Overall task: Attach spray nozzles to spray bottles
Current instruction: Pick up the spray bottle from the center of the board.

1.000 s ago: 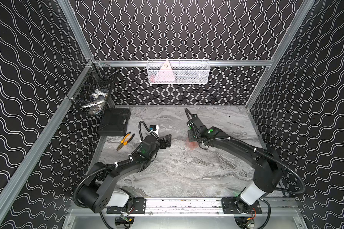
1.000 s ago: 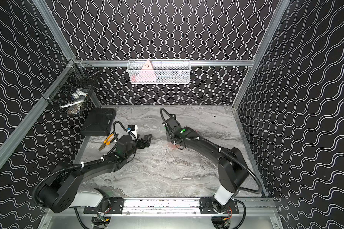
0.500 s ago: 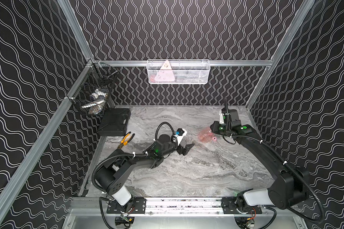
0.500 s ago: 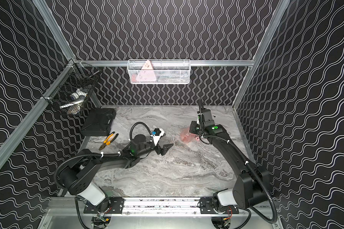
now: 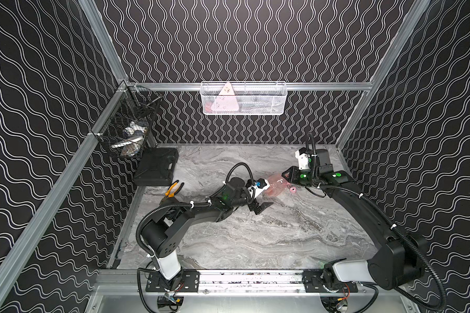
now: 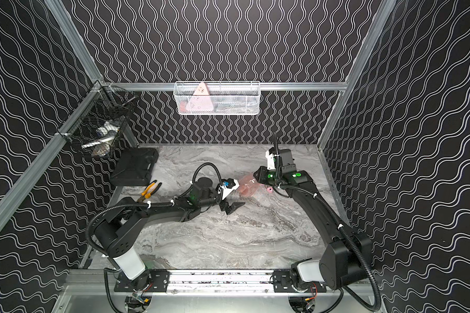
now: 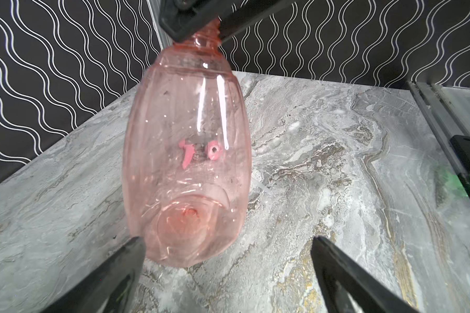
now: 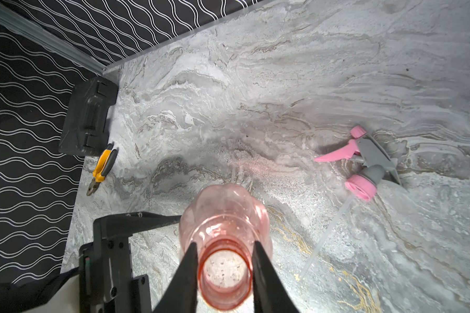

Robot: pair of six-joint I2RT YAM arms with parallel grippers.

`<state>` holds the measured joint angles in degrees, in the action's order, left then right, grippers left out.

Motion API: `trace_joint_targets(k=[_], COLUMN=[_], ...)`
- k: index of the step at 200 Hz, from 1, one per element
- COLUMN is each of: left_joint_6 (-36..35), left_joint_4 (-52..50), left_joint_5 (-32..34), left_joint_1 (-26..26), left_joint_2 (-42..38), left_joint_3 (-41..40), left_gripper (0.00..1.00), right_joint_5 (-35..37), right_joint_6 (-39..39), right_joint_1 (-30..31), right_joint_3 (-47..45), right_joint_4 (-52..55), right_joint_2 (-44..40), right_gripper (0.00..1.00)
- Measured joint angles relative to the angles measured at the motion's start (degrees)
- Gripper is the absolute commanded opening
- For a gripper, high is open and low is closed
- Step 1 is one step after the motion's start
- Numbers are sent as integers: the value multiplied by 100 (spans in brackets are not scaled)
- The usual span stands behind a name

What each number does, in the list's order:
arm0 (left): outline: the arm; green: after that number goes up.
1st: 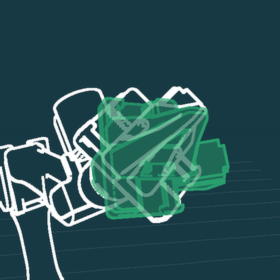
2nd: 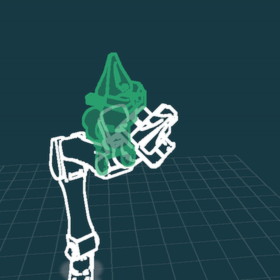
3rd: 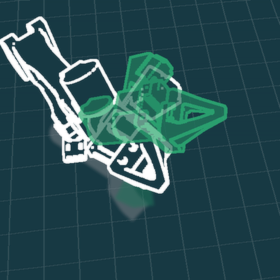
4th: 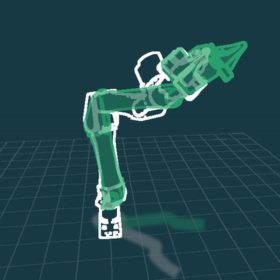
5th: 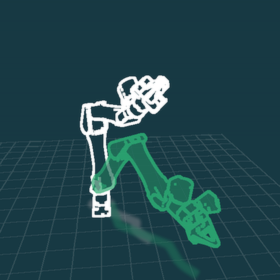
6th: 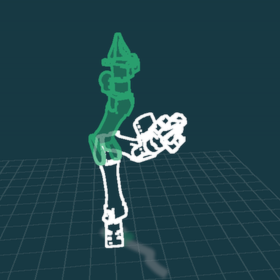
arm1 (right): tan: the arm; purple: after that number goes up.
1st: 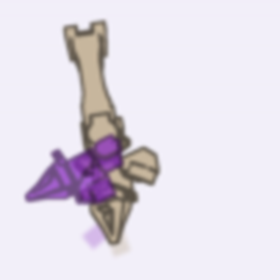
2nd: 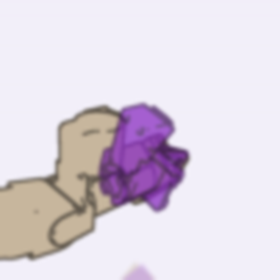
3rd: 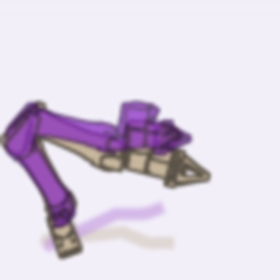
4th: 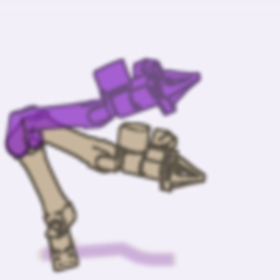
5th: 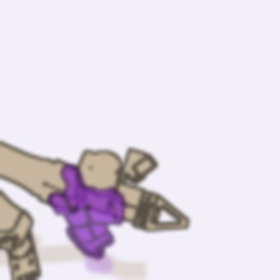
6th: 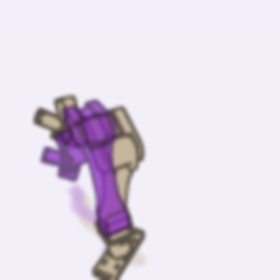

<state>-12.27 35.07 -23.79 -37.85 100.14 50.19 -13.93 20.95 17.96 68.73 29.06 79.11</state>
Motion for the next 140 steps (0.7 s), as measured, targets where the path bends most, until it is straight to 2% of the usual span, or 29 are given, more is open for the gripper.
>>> trace_joint_targets(k=[67, 94, 140], left_joint_6=[216, 295, 223], left_joint_4=[256, 308, 153], left_joint_5=[0, 4, -92], left_joint_1=[297, 389, 417], left_joint_2=[55, 22, -201], left_joint_3=[-63, -103, -114], left_gripper=[99, 99, 99], right_joint_5=[0, 7, 391], right_joint_6=[-59, -61, -61], right_joint_1=[221, 243, 240], right_joint_3=[70, 74, 319], right_joint_4=[107, 116, 317], right_joint_2=[120, 177, 474], right_gripper=[14, 11, 11])
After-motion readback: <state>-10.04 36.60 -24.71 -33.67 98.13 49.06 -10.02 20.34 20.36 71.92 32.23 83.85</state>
